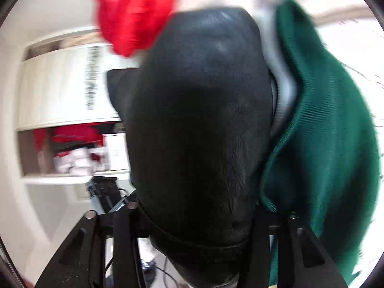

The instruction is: Fold large clothes

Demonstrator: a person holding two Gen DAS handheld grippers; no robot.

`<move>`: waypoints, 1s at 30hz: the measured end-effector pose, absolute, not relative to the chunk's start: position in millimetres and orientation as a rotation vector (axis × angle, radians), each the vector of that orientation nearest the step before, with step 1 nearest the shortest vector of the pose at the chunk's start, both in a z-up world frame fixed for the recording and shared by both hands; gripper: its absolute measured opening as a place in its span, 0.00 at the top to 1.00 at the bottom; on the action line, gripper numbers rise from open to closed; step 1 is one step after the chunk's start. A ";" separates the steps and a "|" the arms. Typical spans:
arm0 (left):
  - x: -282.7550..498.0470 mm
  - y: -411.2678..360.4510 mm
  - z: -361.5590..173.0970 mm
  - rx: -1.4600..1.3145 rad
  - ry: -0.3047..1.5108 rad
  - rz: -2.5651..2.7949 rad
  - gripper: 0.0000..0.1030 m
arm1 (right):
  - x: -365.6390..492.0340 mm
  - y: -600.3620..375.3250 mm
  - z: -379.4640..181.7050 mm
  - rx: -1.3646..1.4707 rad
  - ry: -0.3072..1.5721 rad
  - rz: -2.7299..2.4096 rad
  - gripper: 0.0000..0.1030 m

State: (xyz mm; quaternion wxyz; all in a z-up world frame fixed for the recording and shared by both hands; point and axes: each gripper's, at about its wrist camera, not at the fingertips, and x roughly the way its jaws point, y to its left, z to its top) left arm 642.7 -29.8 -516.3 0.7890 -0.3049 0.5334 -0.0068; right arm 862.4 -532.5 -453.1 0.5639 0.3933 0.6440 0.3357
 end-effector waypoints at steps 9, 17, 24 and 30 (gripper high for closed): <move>615.8 -31.0 -484.4 -0.395 1.132 0.103 0.07 | 801.2 -522.9 -394.3 0.489 1.406 0.426 0.01; 579.4 -57.8 -420.0 -0.109 1.058 0.126 0.03 | 689.2 -456.7 -288.8 -0.047 1.189 -0.021 0.00; 493.6 -66.0 -315.2 -0.080 0.980 0.065 0.03 | 557.4 -419.7 -165.0 -0.061 1.087 -0.161 0.00; 408.7 -68.3 -218.4 -0.071 0.944 0.003 0.03 | 426.0 -388.5 -47.7 -0.043 1.022 -0.222 0.00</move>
